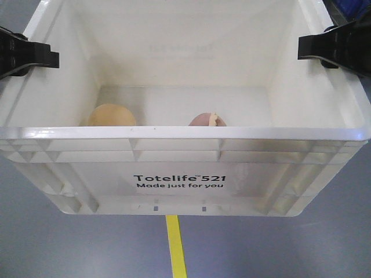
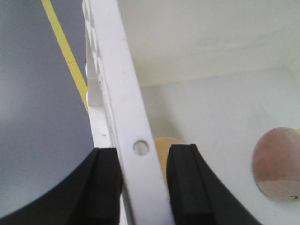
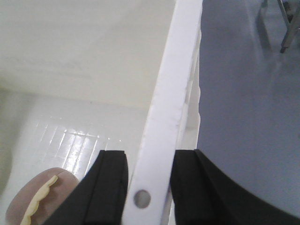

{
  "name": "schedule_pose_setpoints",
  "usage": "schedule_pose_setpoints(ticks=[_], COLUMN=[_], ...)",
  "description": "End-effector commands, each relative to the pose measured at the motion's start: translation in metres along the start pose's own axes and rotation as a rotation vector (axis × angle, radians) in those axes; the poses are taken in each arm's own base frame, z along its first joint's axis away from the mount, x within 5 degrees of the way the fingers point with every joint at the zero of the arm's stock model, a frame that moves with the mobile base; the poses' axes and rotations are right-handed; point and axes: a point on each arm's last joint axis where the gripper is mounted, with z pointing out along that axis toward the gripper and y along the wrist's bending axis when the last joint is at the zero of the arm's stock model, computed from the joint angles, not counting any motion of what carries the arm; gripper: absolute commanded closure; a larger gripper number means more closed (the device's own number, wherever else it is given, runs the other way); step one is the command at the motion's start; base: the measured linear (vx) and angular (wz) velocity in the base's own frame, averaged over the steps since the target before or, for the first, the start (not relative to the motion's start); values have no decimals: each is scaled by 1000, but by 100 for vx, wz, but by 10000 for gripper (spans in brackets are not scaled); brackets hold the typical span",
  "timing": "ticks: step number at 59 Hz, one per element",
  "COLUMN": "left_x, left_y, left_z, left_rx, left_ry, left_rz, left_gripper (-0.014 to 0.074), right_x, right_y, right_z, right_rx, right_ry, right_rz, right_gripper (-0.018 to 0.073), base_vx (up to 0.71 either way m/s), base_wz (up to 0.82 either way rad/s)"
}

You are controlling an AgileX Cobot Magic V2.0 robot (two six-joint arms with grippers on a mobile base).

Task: Place moving items into box and shelve
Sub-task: 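Keep holding the crate while the base turns toward the shelves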

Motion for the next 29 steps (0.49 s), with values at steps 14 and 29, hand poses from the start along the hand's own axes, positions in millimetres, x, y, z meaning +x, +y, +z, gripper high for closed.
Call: schedule_pose_setpoints(ticks=[14,29], left_x=[-25,-25], left_y=[-11,-11], left_z=[-26,-26], left_rx=[52,52], left_ry=[-243,-243], left_rz=[5,5], left_gripper=[603,603], right_x=[-24,-24], right_y=[2,2], right_z=[-20,-20], right_rx=[-15,-15], right_ry=[-203,-203], right_rz=[11,11], right_gripper=[568,568], base_vx=[41,40], base_wz=[-31,-43])
